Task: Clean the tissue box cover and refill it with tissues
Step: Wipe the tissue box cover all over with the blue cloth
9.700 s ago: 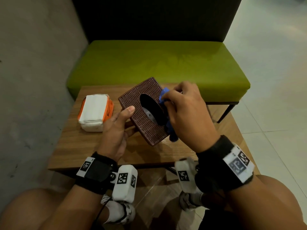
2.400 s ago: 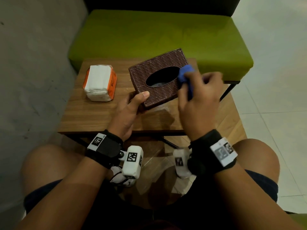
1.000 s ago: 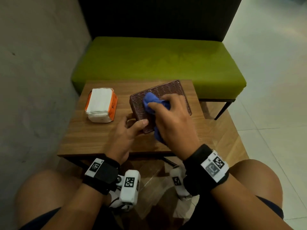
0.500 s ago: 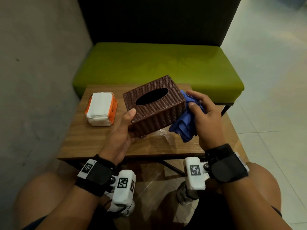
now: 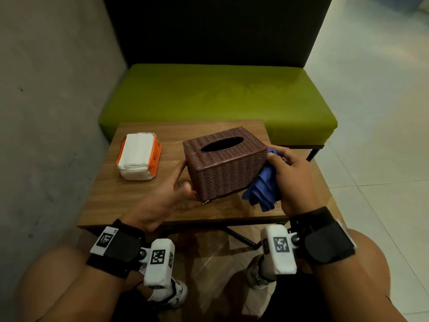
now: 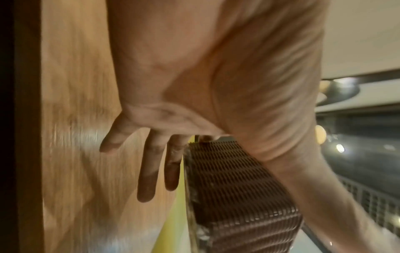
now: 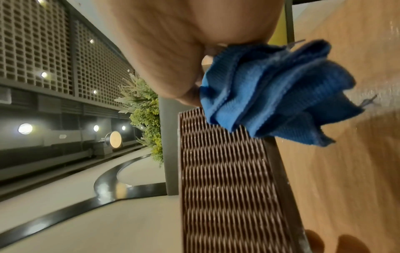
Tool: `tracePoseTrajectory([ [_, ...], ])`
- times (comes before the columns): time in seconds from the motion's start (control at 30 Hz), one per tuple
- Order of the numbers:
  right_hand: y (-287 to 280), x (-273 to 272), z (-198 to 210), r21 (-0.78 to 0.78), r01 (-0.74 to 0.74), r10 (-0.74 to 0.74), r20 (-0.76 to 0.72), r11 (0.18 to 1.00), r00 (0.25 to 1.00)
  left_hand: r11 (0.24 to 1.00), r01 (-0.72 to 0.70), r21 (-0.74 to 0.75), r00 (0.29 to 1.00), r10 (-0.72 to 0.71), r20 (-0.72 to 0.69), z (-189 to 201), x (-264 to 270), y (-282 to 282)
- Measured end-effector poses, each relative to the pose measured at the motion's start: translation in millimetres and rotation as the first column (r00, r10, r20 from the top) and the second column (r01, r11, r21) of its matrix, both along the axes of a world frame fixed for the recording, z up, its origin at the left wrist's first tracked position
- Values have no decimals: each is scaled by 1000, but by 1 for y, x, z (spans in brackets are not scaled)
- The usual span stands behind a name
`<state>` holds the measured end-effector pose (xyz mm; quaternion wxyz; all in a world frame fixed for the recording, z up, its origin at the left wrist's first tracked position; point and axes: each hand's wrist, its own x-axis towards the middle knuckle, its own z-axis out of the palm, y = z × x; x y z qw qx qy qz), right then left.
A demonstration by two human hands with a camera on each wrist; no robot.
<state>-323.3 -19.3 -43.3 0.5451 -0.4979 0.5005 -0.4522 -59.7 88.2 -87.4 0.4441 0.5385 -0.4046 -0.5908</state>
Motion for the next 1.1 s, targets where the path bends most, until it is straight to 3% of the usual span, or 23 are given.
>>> tracePoseTrajectory([
  [0.1,-2,0,5,124,12,-21,74,992,997,994,109,-6,949,-103,298,0,4,-3],
  [0.2,-2,5,12,162,23,-37,86,986,996,997,-1,-80,893,36,450,-1,-3,-2],
  [0.3,-2,9,14,158,55,-71,92,986,993,987,-103,-120,894,145,423,-3,-12,-1],
  [0.43,-1,10,15,66,80,-79,-18,995,997,969,-198,-146,892,240,382,-6,-19,-1],
  [0.53,0,11,14,36,92,-87,-112,995,990,984,-112,-140,890,161,425,-2,-19,0],
  [0.63,-5,13,13,102,83,-67,-146,991,987,993,25,-115,878,33,477,2,-18,4],
  [0.83,-7,15,5,111,29,-1,-247,993,969,964,80,-255,831,77,550,-11,-6,-1],
  [0.93,-2,15,6,10,10,-7,-274,1000,962,960,15,-279,809,153,567,-17,-1,-3],
  [1.0,3,16,4,-168,17,-80,-380,986,922,959,-22,-284,794,189,577,-19,-2,-4],
  [1.1,10,26,-9,-438,58,-247,-391,897,887,946,-25,-323,807,210,552,-20,-7,-5],
])
